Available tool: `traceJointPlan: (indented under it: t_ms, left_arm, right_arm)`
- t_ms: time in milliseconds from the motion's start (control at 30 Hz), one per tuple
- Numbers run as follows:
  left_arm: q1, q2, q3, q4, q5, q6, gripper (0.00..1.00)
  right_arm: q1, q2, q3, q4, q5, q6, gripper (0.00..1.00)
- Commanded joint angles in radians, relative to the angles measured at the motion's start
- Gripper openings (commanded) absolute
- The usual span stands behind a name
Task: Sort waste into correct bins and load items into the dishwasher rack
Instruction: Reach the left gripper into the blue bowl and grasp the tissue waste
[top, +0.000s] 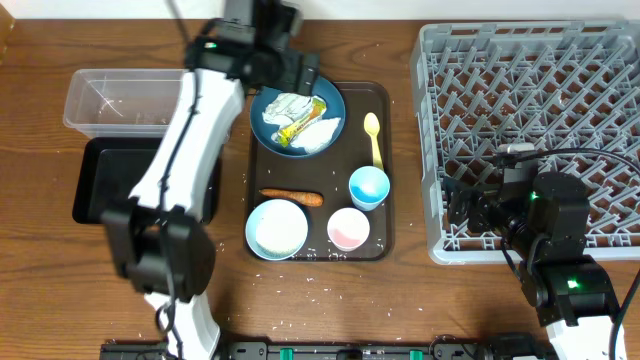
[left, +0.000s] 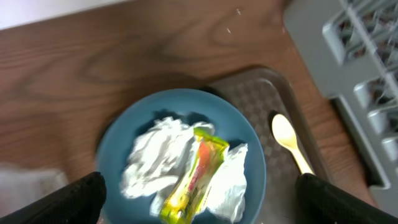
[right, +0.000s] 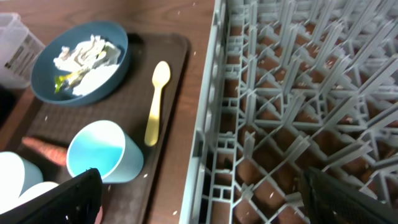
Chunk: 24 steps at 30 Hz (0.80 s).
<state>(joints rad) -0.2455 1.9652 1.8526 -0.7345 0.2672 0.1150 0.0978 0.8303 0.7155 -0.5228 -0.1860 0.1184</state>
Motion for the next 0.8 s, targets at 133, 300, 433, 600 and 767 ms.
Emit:
traceJointPlan:
  t_ms: [133, 300, 433, 600, 767]
  left_arm:
    - [-0.048, 0.149, 0.021, -0.012, -0.010, 0.161, 0.99]
    - [-0.046, 0.230, 0.021, -0.011, -0.046, 0.161, 0.99]
    - [-0.046, 0.288, 0.021, 0.012, -0.098, 0.161, 0.99]
    - [-0.043, 0.338, 0.021, 0.039, -0.104, 0.161, 0.99]
    - [-0.041, 0.374, 0.007, 0.037, -0.105, 0.161, 0.99]
  right_arm:
    - [0.010, 0.000, 0.021, -0.037, -0.028, -0.012, 0.99]
    - [0.010, 0.001, 0.021, -0.053, -0.027, -0.012, 0.99]
    - [0.010, 0.002, 0.021, -0.057, -0.028, -0.012, 0.99]
    - [0.010, 0.002, 0.021, -0.057, -0.028, -0.012, 0.99]
    - [0.010, 0.001, 0.021, -0.057, -0.028, -0.012, 0.99]
